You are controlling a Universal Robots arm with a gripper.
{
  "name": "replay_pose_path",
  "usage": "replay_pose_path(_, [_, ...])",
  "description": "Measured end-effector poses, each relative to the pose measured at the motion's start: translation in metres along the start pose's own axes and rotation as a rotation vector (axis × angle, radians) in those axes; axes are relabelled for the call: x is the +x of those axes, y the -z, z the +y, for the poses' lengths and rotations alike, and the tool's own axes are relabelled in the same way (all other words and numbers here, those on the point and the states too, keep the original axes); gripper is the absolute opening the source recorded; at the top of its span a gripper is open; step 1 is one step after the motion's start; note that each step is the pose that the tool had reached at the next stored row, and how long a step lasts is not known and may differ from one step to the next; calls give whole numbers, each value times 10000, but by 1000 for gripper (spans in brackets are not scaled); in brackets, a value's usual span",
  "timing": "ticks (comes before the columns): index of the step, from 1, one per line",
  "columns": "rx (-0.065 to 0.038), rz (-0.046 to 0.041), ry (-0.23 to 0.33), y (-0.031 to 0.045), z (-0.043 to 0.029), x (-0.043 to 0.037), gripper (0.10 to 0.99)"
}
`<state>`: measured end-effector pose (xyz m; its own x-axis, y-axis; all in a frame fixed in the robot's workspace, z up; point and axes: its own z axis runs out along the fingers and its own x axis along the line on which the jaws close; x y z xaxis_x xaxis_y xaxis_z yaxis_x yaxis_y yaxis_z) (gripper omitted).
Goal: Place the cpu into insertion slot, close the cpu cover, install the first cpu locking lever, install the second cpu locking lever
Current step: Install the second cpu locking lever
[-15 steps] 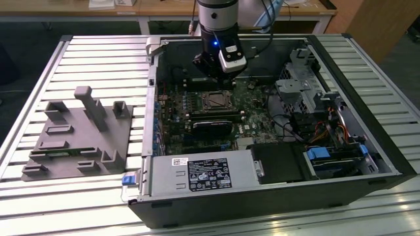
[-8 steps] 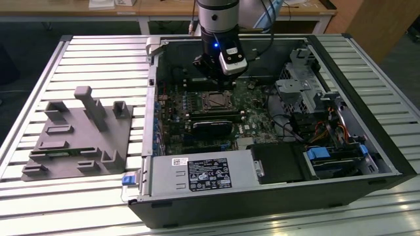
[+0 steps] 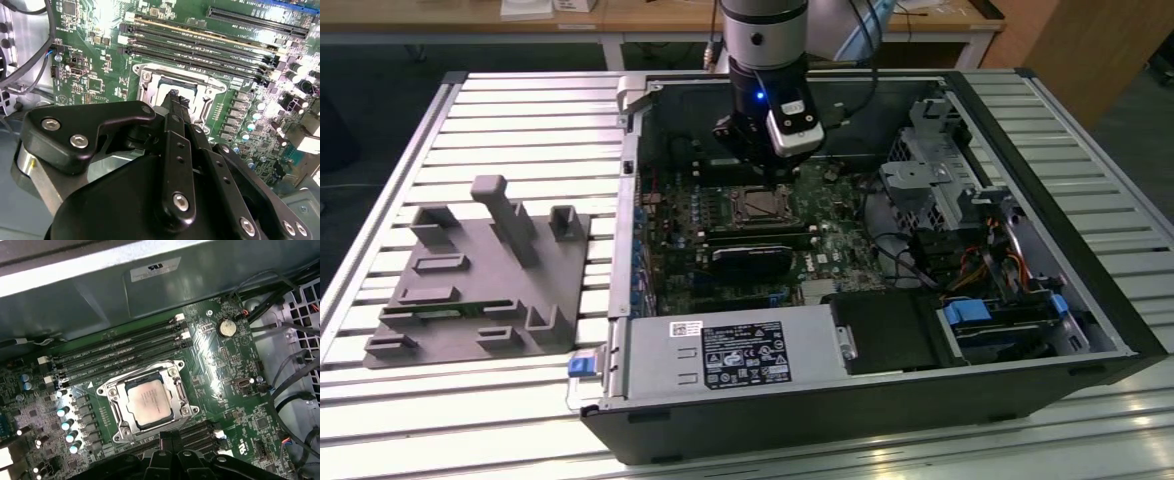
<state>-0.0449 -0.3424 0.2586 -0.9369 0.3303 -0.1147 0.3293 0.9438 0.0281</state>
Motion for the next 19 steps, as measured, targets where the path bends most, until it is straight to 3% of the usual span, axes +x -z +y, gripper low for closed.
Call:
replay_pose_path(4, [0, 0, 0, -1, -35, -13, 106])
replay_pose_path(13, [-7, 3, 0, -15, -186, -67, 106])
replay_pose_path(19, [-121, 42, 12, -70, -244, -68, 106])
